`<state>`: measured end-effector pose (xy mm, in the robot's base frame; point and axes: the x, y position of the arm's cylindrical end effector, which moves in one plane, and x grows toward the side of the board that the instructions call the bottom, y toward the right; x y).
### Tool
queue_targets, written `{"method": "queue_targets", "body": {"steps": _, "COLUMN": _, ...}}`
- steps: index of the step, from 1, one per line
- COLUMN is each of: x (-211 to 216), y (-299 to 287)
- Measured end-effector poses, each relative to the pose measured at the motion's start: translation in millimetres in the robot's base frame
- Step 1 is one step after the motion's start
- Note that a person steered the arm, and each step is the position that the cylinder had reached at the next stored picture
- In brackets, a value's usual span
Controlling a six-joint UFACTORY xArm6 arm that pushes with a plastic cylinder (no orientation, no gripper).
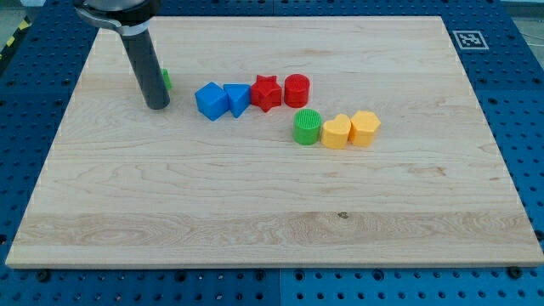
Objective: Push the green star towards the top left
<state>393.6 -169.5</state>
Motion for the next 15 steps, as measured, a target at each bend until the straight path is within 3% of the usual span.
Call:
{"method": "queue_targets", "body": {"steps": 1, "x": 0, "y": -1}}
{"method": "queue_targets", "body": {"steps": 5, "x": -66, "y": -28}}
{"method": "queue_targets", "body": {"steps": 11, "x": -110, "y": -26}}
{"method": "queue_targets", "body": {"steps": 13, "x": -112, "y": -23}}
{"method": "queue_targets", "body": {"steps": 15, "x": -95, "y": 21}}
